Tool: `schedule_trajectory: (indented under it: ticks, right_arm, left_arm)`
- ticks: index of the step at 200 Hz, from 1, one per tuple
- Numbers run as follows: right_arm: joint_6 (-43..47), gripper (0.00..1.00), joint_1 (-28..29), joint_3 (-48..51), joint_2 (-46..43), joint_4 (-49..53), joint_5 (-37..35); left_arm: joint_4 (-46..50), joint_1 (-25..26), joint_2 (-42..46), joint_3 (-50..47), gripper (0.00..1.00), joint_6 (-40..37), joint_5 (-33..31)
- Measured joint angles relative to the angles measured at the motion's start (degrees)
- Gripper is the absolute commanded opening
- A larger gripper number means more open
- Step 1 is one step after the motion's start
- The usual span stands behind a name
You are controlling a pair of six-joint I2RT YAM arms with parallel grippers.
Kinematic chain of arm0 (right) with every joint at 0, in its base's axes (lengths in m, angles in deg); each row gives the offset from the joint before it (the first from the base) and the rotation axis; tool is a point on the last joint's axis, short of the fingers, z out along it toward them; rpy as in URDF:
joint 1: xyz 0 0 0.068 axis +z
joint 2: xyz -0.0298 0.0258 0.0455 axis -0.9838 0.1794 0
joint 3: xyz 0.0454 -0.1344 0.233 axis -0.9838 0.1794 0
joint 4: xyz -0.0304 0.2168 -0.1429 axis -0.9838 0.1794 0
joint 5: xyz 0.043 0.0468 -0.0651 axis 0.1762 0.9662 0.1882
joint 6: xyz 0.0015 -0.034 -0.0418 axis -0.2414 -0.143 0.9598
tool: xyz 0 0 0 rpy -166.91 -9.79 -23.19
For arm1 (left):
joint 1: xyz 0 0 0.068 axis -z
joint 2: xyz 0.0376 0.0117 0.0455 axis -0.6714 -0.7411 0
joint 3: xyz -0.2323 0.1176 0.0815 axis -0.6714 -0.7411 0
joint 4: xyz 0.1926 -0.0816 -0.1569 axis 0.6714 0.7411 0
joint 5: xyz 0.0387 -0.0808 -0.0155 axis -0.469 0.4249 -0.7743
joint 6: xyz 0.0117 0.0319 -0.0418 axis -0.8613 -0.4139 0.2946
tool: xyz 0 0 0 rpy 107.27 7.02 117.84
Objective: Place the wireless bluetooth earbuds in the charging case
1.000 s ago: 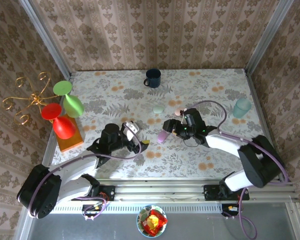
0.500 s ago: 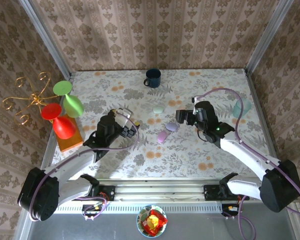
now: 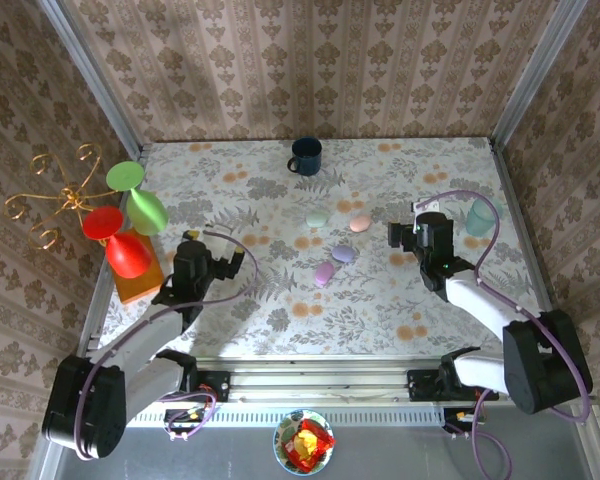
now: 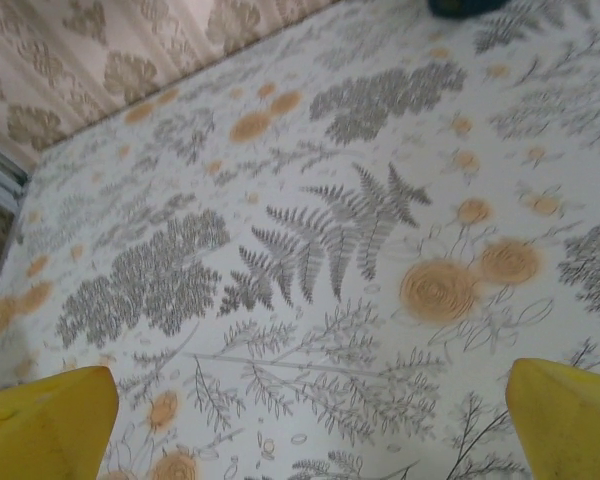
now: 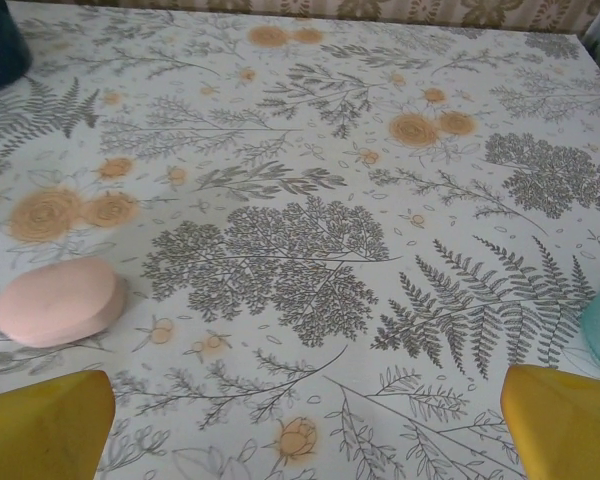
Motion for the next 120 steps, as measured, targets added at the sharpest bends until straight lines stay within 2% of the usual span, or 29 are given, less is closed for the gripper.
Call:
schedule_trajectory:
  ticks: [40,69,120]
  right_arm:
    - [1.27,1.0,-2.45,3.26,5.53,-9.97,0.5]
    - [2.51,1.0,-4.37,4.22,7.28,-13.66,2.08]
    - [3.52,1.0,-7.08,5.07,8.41,-21.57,5.18]
  left_arm:
    - [-6.82,-5.68,-5.84,-1.27,1.0,1.22,3.04]
    - [-12.87,-9.9,-10.1,-1.77,1.0,3.5,4.85]
    - [-19.02,-13.07,-16.87,-0.85,1.0,6.25,7.39]
